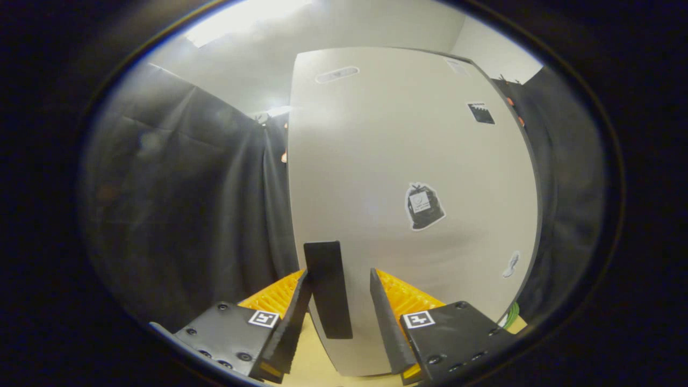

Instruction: Open the shoe cabinet door, grab the shoes and put them into the shoe cabinet, then close the shoe cabinet door.

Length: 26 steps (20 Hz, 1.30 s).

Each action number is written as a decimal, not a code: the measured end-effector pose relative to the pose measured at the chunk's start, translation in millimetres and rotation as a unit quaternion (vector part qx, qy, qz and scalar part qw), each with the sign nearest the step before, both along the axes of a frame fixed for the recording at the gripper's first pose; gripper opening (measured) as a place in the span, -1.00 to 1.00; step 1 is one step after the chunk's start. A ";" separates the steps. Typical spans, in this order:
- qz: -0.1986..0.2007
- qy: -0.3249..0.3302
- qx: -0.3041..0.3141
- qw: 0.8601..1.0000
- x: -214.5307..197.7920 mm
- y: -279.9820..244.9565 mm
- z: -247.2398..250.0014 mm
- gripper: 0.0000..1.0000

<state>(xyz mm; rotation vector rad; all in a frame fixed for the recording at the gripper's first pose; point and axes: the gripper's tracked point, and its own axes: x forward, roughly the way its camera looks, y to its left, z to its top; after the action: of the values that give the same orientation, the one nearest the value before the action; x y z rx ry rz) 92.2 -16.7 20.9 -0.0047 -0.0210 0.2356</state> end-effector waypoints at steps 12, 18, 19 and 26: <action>-0.084 -0.056 -0.030 0.994 -40.7 -223.8 66.9 0.37; -0.104 -0.066 -0.048 0.991 -39.2 -348.8 81.6 0.36; -0.104 -0.067 -0.051 0.991 -34.8 -365.1 81.3 0.39; -0.107 -0.060 -0.072 0.990 -17.0 -467.9 43.1 0.53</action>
<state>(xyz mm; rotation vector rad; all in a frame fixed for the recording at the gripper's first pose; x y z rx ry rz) 75.3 -484.6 63.9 -0.1640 -0.1228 0.0214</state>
